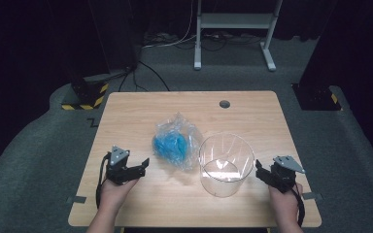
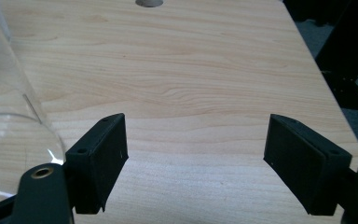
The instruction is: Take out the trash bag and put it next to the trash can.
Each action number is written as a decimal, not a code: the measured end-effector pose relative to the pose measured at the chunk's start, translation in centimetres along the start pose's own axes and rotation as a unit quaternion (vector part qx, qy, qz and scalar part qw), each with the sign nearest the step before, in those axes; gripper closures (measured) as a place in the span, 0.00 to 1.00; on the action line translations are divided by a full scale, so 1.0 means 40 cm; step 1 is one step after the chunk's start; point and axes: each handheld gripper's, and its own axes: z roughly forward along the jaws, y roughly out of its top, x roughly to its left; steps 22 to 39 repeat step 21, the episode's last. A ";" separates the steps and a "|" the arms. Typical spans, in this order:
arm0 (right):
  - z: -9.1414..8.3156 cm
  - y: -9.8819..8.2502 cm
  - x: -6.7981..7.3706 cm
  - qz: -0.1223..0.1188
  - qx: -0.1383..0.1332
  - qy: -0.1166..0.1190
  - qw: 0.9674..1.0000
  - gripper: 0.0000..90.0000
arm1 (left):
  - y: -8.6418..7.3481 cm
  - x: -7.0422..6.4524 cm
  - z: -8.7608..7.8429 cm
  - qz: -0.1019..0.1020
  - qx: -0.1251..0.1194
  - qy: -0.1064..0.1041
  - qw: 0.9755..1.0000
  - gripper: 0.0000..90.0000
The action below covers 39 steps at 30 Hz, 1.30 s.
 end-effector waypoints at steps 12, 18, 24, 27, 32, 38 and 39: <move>0.056 -0.048 0.000 0.000 0.062 0.003 0.998 0.24 | -0.106 0.014 0.094 -0.003 0.093 0.022 0.995 0.15; 0.061 -0.052 -0.004 0.003 0.069 0.000 0.998 0.24 | -0.111 0.011 0.092 -0.003 0.087 0.021 0.996 0.14; 0.058 -0.050 -0.004 0.000 0.068 -0.001 0.998 0.24 | -0.111 0.012 0.091 -0.004 0.086 0.019 0.996 0.15; 0.058 -0.050 -0.004 0.000 0.068 -0.001 0.998 0.24 | -0.111 0.012 0.091 -0.004 0.086 0.019 0.996 0.15; 0.058 -0.050 -0.004 0.000 0.068 -0.001 0.998 0.24 | -0.111 0.012 0.091 -0.004 0.086 0.019 0.996 0.15; 0.058 -0.050 -0.004 0.000 0.068 -0.001 0.998 0.24 | -0.111 0.012 0.091 -0.004 0.086 0.019 0.996 0.15; 0.058 -0.050 -0.004 0.000 0.068 -0.001 0.998 0.24 | -0.111 0.012 0.091 -0.004 0.086 0.019 0.996 0.15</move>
